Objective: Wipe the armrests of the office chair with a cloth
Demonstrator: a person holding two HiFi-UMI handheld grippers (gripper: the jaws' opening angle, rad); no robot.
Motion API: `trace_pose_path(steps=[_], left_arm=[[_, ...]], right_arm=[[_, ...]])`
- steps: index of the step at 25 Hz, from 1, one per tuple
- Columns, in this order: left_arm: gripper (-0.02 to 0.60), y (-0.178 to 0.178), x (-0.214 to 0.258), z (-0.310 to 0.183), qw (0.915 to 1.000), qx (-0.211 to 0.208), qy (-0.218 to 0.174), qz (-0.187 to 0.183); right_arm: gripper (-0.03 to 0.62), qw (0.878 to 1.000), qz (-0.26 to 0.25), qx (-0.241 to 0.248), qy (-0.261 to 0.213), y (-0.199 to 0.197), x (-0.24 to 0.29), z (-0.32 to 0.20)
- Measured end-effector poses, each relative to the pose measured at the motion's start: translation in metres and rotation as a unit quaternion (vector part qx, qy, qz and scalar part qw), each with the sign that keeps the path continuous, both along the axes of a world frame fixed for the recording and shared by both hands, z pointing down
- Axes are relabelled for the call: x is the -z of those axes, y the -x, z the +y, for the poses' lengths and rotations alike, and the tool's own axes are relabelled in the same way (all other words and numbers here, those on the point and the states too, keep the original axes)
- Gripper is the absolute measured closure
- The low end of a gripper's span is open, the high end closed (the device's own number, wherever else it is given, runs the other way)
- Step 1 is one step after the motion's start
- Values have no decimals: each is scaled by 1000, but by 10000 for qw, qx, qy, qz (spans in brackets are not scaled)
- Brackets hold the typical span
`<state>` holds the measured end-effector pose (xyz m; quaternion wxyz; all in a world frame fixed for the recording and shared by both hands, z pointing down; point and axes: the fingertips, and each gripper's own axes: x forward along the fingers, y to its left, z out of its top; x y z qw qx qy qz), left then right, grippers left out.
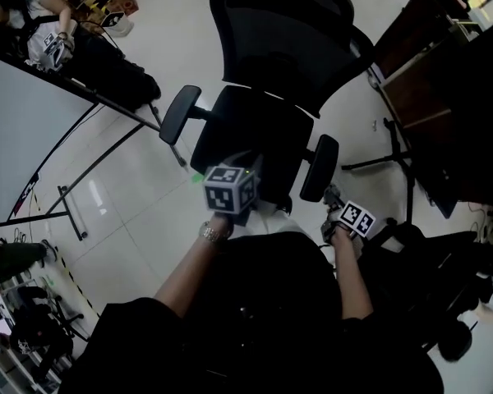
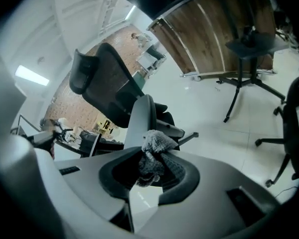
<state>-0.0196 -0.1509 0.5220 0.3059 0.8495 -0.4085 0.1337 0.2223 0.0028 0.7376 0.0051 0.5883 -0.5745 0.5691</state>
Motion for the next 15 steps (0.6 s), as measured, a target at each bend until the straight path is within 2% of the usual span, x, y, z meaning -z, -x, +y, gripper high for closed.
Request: trace_pose_path(steps=[2, 4, 6, 8, 10, 11, 13, 15], left_arm=[[541, -11, 1, 5, 9997, -236, -3, 58], [541, -21, 0, 11, 9989, -453, 17, 117], [541, -33, -3, 22, 9975, -673, 81, 177], [541, -46, -6, 39, 9953, -930, 146, 206], [541, -55, -5, 52, 9935, -1112, 154, 204], [540, -58, -1, 56, 9931, -1148, 133, 207], [541, -61, 7, 63, 9933, -1134, 57, 227], [541, -62, 10, 69, 9944, -1036, -6, 218]], right_arm=[[516, 9999, 102, 39, 50, 19, 4, 16], [516, 10000, -43, 64, 62, 39, 11, 25], [516, 9979, -628, 144, -37, 66, 23, 26], [517, 9902, -1357, 169, -276, 92, 44, 16], [517, 9841, -1654, 99, -643, 106, 76, -3], [517, 9846, -1487, 216, -893, 109, 96, -13], [517, 9852, -580, 780, -1411, 110, 141, -30], [516, 9729, 521, 1384, -1780, 115, 174, -35]])
